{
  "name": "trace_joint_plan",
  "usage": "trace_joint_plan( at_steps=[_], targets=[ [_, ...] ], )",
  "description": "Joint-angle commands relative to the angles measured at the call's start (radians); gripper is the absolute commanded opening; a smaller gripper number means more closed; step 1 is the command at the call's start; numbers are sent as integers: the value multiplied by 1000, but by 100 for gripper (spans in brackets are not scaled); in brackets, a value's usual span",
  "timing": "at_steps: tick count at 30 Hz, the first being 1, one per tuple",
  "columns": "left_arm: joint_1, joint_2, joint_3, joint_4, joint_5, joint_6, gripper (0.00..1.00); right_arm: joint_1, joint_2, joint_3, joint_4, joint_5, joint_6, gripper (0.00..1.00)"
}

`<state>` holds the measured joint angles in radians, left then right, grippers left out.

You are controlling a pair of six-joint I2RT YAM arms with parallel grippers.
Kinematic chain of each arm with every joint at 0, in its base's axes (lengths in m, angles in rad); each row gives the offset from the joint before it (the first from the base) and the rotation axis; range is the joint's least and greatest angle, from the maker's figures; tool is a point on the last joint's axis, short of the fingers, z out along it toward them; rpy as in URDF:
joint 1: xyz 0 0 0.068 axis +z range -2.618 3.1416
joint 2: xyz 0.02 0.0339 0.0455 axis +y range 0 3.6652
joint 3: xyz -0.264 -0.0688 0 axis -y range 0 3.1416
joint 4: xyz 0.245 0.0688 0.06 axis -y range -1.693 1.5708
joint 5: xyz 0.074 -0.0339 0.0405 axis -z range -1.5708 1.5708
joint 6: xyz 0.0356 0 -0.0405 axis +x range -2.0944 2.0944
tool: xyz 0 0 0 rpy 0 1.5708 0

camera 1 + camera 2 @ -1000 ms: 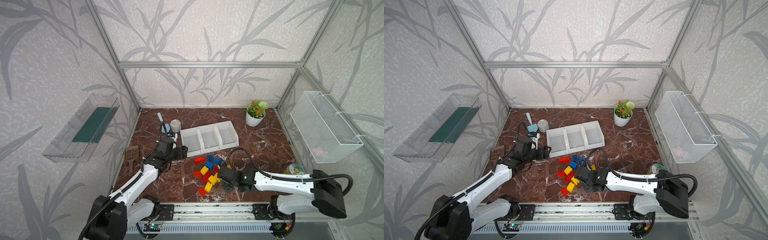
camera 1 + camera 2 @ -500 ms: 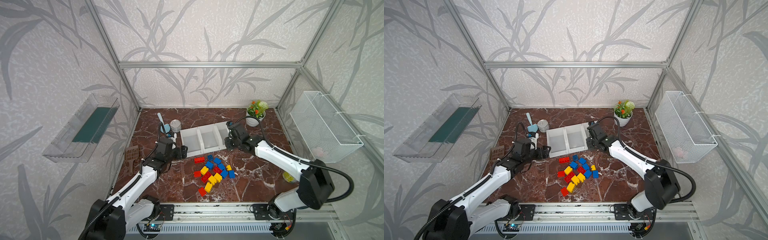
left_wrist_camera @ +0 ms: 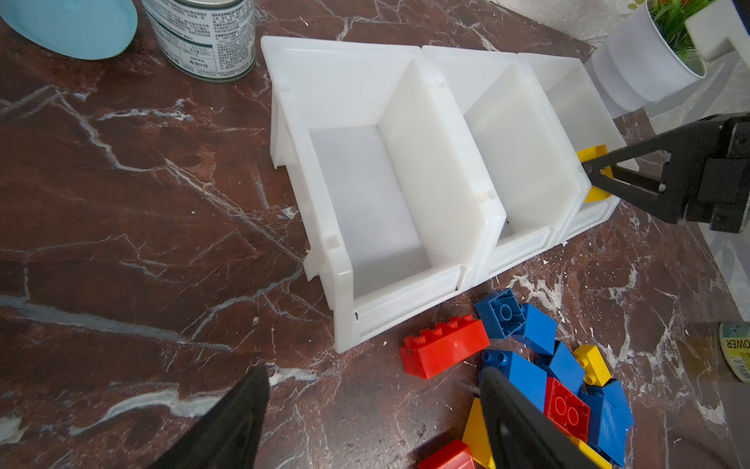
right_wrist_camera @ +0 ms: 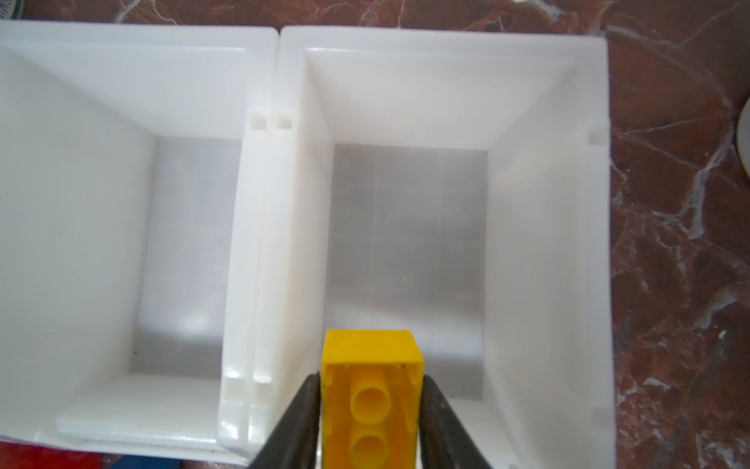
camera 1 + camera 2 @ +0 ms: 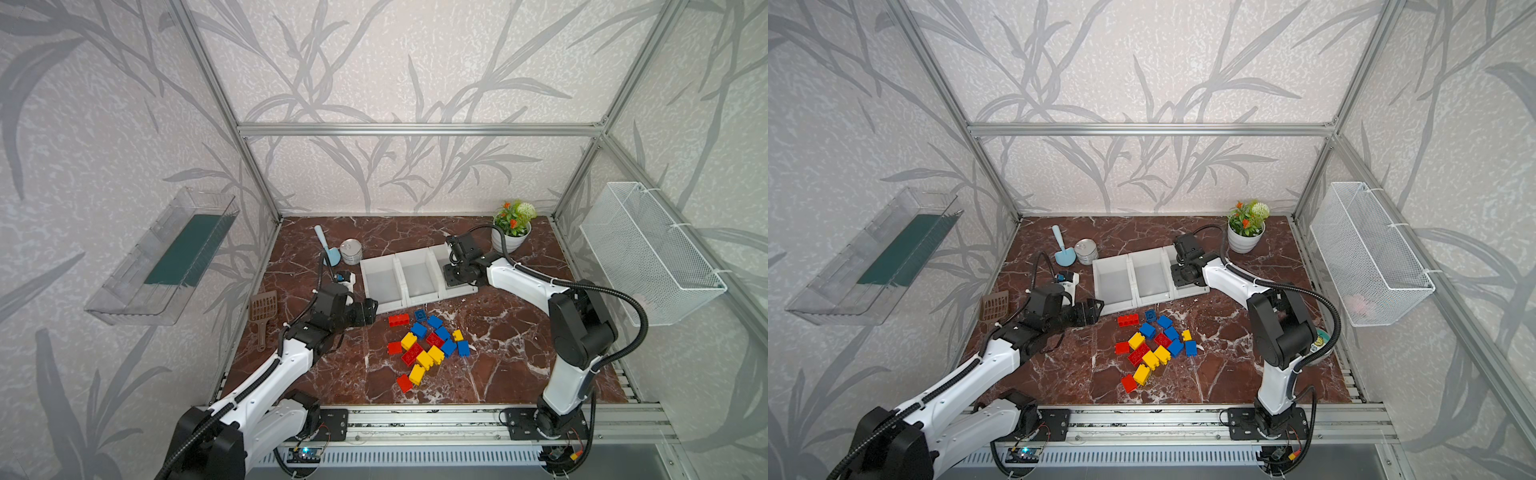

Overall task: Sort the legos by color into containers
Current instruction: 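Carry the yellow brick with the right gripper into the far compartment, release, then grasp a blue brick with the left gripper while the right gripper withdraws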

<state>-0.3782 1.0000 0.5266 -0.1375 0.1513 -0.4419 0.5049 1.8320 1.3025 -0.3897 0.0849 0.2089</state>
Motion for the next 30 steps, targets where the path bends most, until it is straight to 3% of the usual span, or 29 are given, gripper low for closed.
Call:
trace_joint_plan(
  at_steps=[1,5,11,24,30],
  targets=[
    [-7,-9,-1,-18,-11,-13,84,-2,3,37,-5,-7,-1,50],
    [-13,-3,1,-20,-10,-10,84,-2,-10,40,-18,-10,-3,61],
    [-31,13,9,-22,12,9,82,-3,-118,-30,-18,-5,11,63],
    [-196,187,131,-86,50,138,79,8,-578,-428,-47,-51,131,64],
    [-302,330,227,-143,81,213,78,16,-793,-581,-103,-6,230,65]
  ],
)
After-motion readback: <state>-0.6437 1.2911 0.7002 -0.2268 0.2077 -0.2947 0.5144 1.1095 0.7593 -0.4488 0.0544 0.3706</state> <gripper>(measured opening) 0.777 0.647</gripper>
